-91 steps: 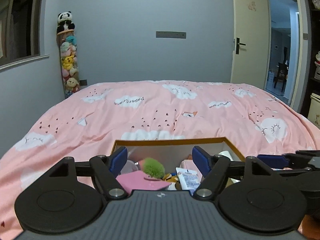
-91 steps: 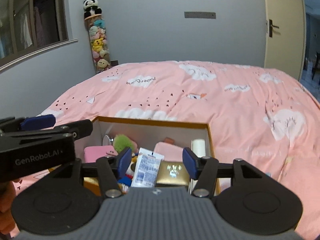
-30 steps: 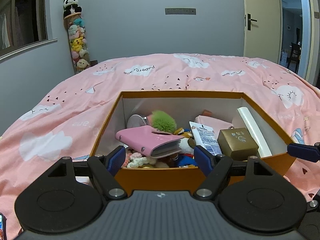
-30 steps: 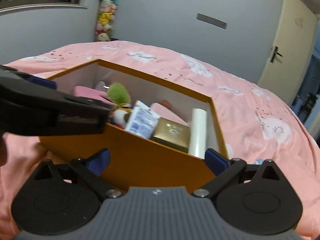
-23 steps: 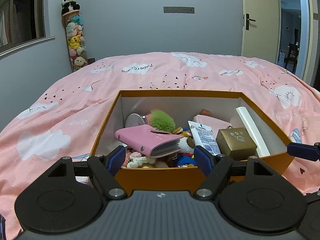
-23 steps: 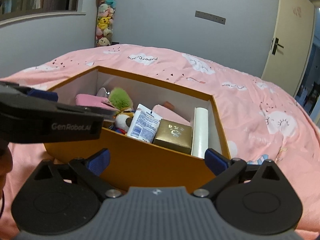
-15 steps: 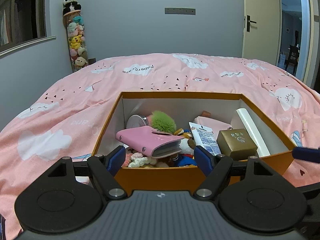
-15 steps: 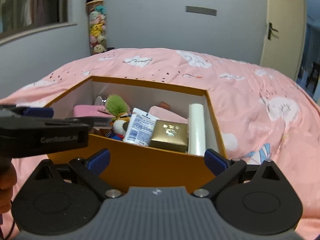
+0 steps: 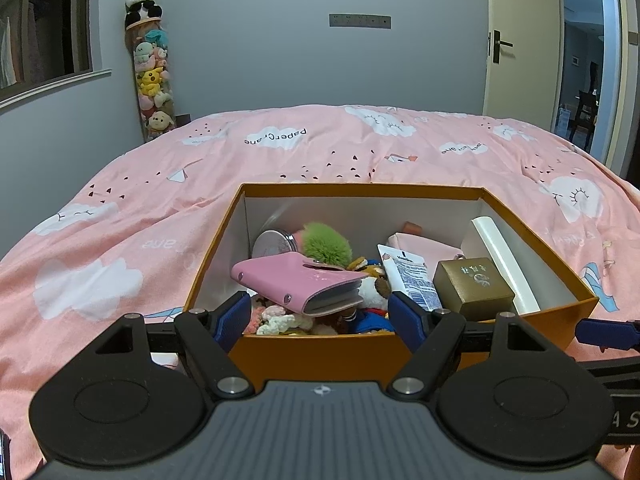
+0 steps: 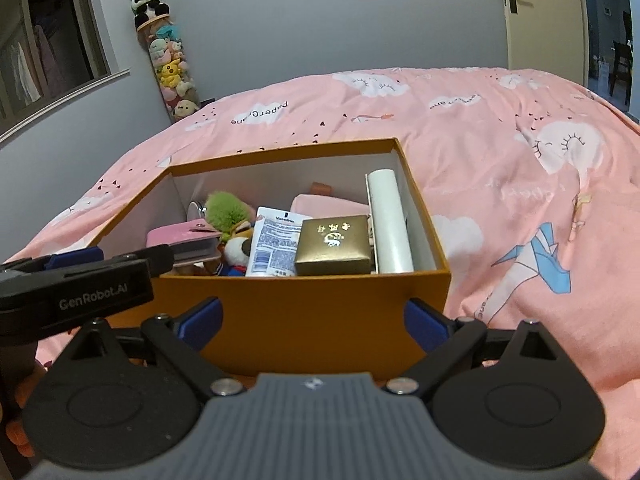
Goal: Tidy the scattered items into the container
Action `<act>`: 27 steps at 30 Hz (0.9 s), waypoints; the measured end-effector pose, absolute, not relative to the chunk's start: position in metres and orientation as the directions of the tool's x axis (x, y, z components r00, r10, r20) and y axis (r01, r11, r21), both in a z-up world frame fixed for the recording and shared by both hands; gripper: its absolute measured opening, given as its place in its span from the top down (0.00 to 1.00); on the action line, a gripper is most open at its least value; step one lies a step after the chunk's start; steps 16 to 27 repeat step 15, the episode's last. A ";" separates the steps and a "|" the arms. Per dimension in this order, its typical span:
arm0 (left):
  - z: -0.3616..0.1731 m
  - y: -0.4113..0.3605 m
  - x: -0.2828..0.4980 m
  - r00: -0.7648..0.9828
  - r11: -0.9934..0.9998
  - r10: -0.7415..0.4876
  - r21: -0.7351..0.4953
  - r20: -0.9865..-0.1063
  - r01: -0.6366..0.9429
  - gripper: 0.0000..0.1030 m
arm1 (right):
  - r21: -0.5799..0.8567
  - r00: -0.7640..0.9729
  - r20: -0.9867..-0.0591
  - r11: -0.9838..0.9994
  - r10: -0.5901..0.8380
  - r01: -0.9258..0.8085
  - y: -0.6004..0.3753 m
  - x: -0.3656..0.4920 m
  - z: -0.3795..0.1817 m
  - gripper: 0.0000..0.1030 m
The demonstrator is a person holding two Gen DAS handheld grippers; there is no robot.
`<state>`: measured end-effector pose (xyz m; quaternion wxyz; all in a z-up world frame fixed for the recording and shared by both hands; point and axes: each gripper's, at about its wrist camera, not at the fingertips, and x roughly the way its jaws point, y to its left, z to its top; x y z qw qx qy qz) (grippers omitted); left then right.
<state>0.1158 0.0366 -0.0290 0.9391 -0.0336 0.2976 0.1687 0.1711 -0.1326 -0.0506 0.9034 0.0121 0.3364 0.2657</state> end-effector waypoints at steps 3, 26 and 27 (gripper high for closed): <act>-0.029 0.037 0.116 0.766 0.941 0.296 0.036 -0.570 -0.337 0.14 | 0.202 0.632 -0.602 0.859 0.488 -0.471 -0.134 0.171 -0.050 0.05; -0.029 0.037 0.116 0.764 0.940 0.296 0.035 -0.573 -0.338 0.14 | 0.208 0.650 -0.585 0.864 0.485 -0.458 -0.137 0.170 -0.043 0.05; -0.029 0.037 0.116 0.764 0.940 0.296 0.035 -0.573 -0.338 0.14 | 0.208 0.650 -0.585 0.864 0.485 -0.458 -0.137 0.170 -0.043 0.05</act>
